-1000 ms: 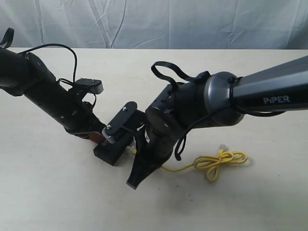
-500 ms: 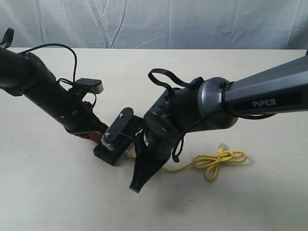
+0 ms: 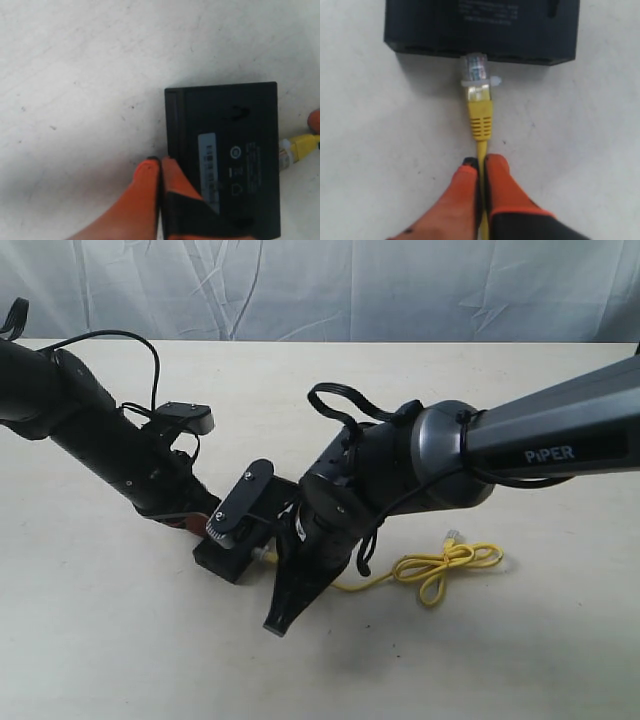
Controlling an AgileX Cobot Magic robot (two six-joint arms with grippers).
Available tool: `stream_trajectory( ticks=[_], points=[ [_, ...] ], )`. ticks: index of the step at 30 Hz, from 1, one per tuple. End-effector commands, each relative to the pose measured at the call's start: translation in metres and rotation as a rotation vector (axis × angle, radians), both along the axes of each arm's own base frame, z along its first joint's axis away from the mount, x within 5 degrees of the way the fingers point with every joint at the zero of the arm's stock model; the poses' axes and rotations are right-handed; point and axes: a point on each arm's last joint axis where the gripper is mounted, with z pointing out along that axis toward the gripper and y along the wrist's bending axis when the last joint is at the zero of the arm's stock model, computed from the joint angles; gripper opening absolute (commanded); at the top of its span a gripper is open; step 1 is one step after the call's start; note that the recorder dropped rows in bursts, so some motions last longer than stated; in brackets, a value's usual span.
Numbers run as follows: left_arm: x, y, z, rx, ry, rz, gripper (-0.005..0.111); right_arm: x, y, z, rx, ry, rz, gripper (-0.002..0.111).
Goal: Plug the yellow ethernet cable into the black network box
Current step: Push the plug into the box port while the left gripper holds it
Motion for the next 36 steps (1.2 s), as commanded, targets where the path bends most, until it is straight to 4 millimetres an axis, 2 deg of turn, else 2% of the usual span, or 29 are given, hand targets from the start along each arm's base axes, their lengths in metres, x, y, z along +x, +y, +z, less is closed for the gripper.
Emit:
stream_trajectory(
  ticks=[1, 18, 24, 36],
  points=[
    [0.0009, 0.0009, -0.0001, -0.005, -0.002, -0.013, 0.0, 0.0021, 0.0014, 0.0014, 0.012, -0.019, -0.017, -0.001],
    [0.0039, 0.0022, -0.0007, 0.011, -0.035, -0.005, 0.0, 0.0, -0.0035, -0.0008, -0.031, 0.018, -0.073, -0.001],
    [0.0075, 0.0009, 0.0003, -0.006, -0.079, -0.003, 0.0, 0.0025, 0.0, 0.0006, 0.014, -0.006, -0.086, -0.001],
    [0.002, -0.0022, 0.0003, -0.043, -0.03, -0.044, 0.0, 0.0019, -0.0002, 0.0004, 0.014, 0.002, -0.095, -0.001]
  ],
)
